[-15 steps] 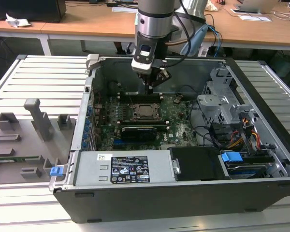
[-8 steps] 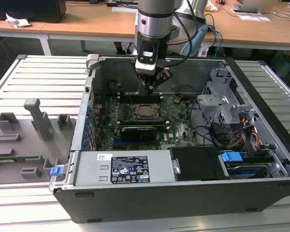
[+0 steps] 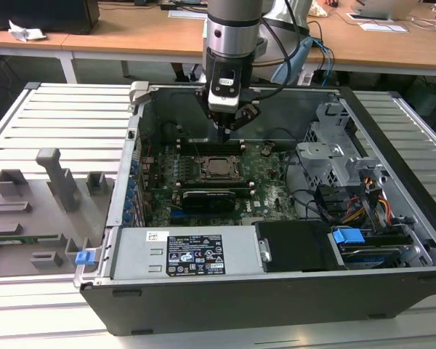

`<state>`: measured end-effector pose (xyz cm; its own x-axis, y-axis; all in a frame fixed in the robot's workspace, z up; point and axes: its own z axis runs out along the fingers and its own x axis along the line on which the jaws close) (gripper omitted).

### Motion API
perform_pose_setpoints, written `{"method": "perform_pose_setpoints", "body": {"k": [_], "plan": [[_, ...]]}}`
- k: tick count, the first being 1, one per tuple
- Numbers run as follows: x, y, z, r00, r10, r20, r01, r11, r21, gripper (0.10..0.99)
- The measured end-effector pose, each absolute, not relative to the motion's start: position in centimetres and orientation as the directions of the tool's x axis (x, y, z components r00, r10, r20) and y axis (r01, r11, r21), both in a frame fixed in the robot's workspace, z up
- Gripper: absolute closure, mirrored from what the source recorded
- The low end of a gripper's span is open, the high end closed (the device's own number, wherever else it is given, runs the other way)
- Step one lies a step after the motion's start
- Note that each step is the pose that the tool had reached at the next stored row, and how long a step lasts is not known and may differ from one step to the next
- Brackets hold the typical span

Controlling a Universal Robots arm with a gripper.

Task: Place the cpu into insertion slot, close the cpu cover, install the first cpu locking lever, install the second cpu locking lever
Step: 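Install the first cpu locking lever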

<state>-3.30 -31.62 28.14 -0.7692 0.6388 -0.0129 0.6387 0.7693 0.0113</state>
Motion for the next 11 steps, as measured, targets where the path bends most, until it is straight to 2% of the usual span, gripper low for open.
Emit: {"method": "perform_pose_setpoints", "body": {"k": [11], "plan": [[-3.30,-31.62,28.14,-0.869,0.495,-0.013,0.495,0.869,0.011,0.980]]}}
